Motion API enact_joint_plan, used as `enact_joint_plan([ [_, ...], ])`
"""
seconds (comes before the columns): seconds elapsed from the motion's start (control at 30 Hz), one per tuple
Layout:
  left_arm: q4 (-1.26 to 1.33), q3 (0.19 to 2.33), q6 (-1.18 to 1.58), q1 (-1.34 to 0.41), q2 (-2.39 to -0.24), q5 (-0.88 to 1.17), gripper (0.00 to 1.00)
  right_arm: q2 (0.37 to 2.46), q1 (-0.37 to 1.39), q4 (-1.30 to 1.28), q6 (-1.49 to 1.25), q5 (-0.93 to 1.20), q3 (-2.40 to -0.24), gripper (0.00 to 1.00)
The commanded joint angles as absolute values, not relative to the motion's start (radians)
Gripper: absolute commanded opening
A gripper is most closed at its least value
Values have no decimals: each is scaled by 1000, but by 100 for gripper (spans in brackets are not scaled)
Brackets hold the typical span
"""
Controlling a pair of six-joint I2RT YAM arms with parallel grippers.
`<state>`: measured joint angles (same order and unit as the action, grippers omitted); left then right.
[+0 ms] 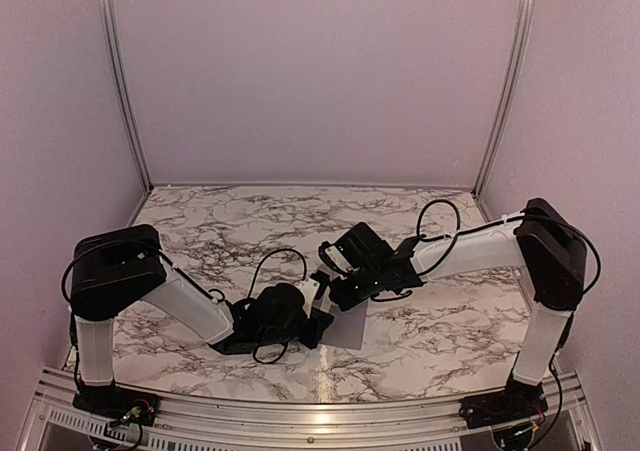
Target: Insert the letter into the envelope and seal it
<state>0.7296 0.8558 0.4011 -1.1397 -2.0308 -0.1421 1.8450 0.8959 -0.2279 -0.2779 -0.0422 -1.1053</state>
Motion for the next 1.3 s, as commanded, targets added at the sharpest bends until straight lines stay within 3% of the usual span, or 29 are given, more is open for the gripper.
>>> enact_joint_plan([
  [0.0,666,833,364,-1169,-2069,-115,10,1886,867,-210,-274,-71,-1147,0],
  [0.17,666,841,363,-1169,-2075,-115,10,1856,866,-198,-278,-112,-1122,0],
  [0.47,663,855,363,-1168,-2082,-121,9,1798,908,-172,-255,74,-1068,0],
  [0.9,651,860,358,-1169,-2082,-129,9,1786,968,-211,-282,14,-1049,0],
  [1.27,644,838,339,-1170,-2074,-133,9,1708,907,-146,-284,-34,-1029,0],
])
